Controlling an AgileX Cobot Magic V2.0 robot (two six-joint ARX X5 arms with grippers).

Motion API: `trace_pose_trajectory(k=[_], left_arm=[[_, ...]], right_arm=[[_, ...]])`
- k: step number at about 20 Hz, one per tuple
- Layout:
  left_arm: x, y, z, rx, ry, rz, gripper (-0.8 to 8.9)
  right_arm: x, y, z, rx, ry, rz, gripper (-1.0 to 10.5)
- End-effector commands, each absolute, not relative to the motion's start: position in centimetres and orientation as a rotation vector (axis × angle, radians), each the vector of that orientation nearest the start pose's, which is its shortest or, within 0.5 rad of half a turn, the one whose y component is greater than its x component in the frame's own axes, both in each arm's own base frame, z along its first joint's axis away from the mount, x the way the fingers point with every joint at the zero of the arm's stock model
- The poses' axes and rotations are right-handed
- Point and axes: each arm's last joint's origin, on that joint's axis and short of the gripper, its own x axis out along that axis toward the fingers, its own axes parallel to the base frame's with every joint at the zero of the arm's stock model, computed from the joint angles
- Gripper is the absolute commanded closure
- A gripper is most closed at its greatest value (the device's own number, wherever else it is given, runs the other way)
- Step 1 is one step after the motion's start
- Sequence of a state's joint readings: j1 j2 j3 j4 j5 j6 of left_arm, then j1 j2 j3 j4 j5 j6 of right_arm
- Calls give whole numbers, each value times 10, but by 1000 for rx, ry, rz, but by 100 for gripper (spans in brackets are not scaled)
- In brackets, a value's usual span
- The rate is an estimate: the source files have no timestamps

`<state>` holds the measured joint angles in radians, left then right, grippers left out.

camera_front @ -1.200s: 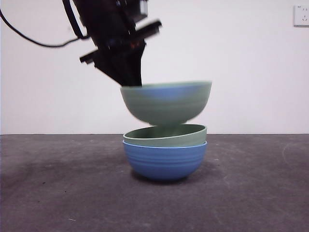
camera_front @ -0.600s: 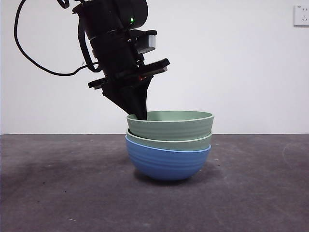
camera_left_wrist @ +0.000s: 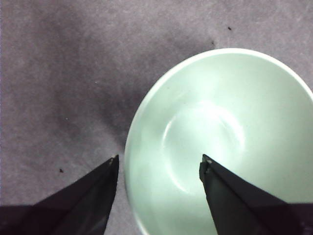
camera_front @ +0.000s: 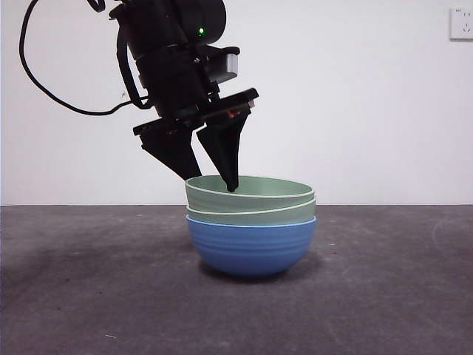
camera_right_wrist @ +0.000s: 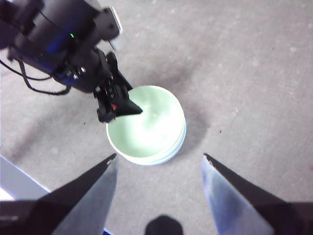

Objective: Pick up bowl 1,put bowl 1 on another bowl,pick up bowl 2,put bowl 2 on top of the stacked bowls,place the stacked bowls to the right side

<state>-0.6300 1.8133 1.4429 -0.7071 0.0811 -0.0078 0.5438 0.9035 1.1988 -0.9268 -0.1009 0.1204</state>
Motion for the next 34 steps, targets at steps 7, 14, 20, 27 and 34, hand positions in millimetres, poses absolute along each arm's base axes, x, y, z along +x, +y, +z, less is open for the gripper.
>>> trace_pose_trajectory(k=[7,14,20,27,34], left_arm=[[270,-197,350,260,935,-649,529],[201,-148,438,221,775,-669,530],[156,-115,462,201,702,-676,530],[143,-107,465,202,710,-679,530],[142,-106,464,205,720,-679,530]], right_arm=[[157,98,365,-9,790,546,442],[237,143,297,-1,1036,465,442],[284,165,233,120,1194,454,446],[298,175,190,147,1331,452,553],[299,177,189,167,1321,468,857]])
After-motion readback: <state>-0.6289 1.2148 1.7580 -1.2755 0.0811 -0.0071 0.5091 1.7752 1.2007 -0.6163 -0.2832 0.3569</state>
